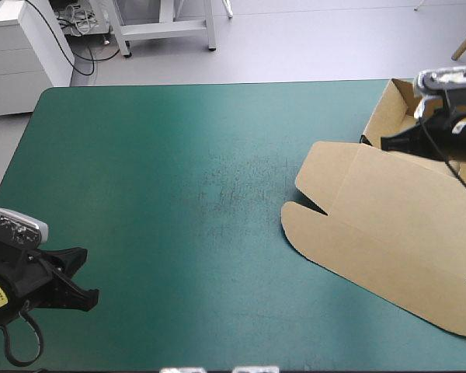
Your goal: Fold the box
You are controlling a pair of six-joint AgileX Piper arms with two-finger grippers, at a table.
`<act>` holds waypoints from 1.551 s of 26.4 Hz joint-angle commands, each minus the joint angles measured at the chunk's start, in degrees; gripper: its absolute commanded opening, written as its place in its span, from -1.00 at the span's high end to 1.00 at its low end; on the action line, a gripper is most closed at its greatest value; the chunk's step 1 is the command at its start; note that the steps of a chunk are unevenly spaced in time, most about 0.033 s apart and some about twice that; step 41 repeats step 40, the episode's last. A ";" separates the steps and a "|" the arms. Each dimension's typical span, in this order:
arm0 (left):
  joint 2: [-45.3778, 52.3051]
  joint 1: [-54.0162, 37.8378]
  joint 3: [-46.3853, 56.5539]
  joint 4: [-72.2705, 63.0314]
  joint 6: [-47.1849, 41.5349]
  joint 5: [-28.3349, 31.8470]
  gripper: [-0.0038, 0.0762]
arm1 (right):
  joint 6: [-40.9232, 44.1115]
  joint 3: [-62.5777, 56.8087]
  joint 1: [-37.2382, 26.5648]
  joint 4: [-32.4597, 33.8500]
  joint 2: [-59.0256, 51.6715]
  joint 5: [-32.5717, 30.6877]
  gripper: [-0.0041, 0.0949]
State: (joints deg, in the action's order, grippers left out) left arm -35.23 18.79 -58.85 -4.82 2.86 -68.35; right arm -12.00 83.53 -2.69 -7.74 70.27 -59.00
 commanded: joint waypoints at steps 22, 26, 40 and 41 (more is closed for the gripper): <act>33.77 -0.02 29.86 -2.34 4.45 27.60 0.92 | -1.98 -59.74 0.69 -0.07 -61.67 26.33 0.92; 36.38 -0.02 31.06 -2.23 4.45 27.74 0.92 | -0.82 -60.08 0.69 1.29 -68.40 27.07 0.92; 36.72 -0.02 32.68 -3.60 4.32 27.24 0.92 | 4.76 -59.98 0.69 4.77 -72.19 26.90 0.96; 36.72 -0.02 32.68 -3.60 4.32 27.24 0.92 | 4.76 -59.98 0.69 4.77 -72.19 26.90 0.96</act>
